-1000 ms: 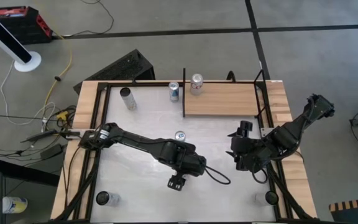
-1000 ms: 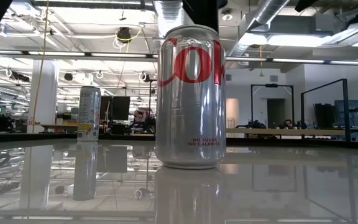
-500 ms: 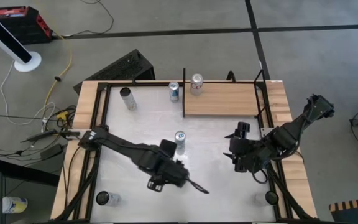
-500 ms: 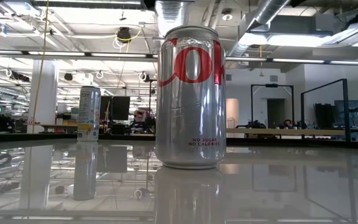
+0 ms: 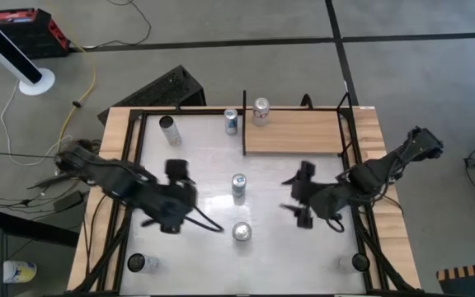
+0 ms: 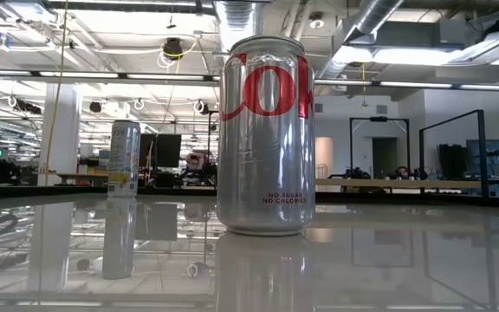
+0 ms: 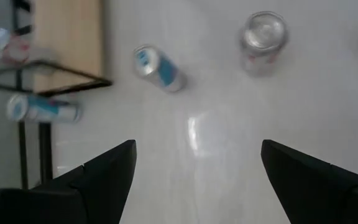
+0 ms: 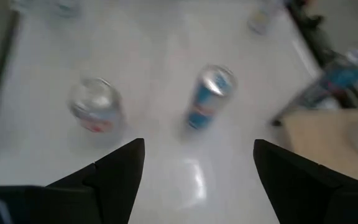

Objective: Place canned beverage on shelf
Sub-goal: Put the silver can on the shelf

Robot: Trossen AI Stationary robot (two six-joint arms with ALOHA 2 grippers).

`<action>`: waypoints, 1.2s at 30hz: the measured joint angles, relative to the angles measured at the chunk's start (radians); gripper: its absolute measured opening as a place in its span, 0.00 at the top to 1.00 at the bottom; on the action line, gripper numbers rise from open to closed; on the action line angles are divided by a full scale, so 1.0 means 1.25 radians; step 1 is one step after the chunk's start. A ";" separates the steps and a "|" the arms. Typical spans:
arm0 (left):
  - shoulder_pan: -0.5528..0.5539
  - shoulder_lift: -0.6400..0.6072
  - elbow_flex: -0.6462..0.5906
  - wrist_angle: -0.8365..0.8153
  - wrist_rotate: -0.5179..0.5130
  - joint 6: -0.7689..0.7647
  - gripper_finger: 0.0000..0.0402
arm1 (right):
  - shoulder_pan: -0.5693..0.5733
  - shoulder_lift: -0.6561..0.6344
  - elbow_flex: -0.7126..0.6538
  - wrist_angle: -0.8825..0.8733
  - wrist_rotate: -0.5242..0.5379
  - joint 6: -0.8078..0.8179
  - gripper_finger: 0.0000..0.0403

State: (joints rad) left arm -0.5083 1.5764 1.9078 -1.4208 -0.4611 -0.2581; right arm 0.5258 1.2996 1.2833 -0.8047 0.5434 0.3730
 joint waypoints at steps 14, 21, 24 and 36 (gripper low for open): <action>-0.073 -0.615 -0.838 0.591 -0.015 -0.143 0.18 | -0.026 0.289 0.000 0.486 -0.164 -0.230 0.20; -0.073 -0.795 -0.959 0.667 -0.032 -0.114 0.18 | -0.075 0.352 -0.001 0.557 -0.238 -0.191 0.18; -0.072 -0.856 -0.982 0.666 -0.050 -0.108 0.18 | -0.083 0.352 0.000 0.538 -0.263 -0.160 0.15; -0.072 -1.019 -1.057 0.636 -0.101 -0.072 0.18 | -0.081 0.352 0.000 0.441 -0.260 -0.066 0.12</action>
State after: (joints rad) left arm -0.5983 0.3024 0.5863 -0.6253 -0.5872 -0.3475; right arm 0.4248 1.7397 1.2831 -0.2537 0.2181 0.2912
